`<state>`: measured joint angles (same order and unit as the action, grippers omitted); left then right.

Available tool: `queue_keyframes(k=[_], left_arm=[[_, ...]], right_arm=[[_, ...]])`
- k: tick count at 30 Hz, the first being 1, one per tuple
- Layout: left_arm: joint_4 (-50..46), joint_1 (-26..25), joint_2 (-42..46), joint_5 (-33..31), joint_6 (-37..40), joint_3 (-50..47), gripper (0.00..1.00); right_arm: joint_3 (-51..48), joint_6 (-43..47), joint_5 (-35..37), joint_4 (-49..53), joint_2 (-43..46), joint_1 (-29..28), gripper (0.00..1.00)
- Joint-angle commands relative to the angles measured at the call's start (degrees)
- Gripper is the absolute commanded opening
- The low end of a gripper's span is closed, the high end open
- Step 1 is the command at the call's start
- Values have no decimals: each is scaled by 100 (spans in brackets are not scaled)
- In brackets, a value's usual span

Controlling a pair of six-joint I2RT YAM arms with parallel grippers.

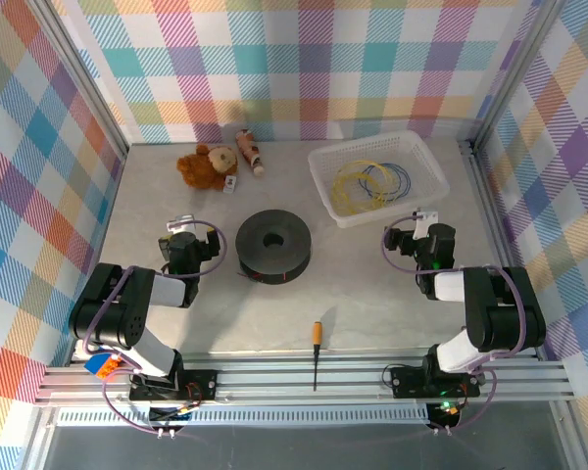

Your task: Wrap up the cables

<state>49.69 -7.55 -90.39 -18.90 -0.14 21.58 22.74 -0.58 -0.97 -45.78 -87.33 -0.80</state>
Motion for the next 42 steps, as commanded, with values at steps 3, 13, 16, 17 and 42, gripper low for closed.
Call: queue_keyframes(k=[3,13,16,17,42], left_arm=[[213,80,-14,53,65,91,100],[208,80,-14,53,67,86,100],[212,85,-12,53,62,83,100],[208,84,-9,56,64,86,100],[-1714,-384,2051,-295,600,565,100]], right_arm=[[125,58,-124,-54,-47,36,99],[132,58,-124,-35,-51,36,99],[134,58,-140,-36,-55,37,99],[132,58,-135,-36,-52,37,99],[426,146,-254,1207,809,10,99]])
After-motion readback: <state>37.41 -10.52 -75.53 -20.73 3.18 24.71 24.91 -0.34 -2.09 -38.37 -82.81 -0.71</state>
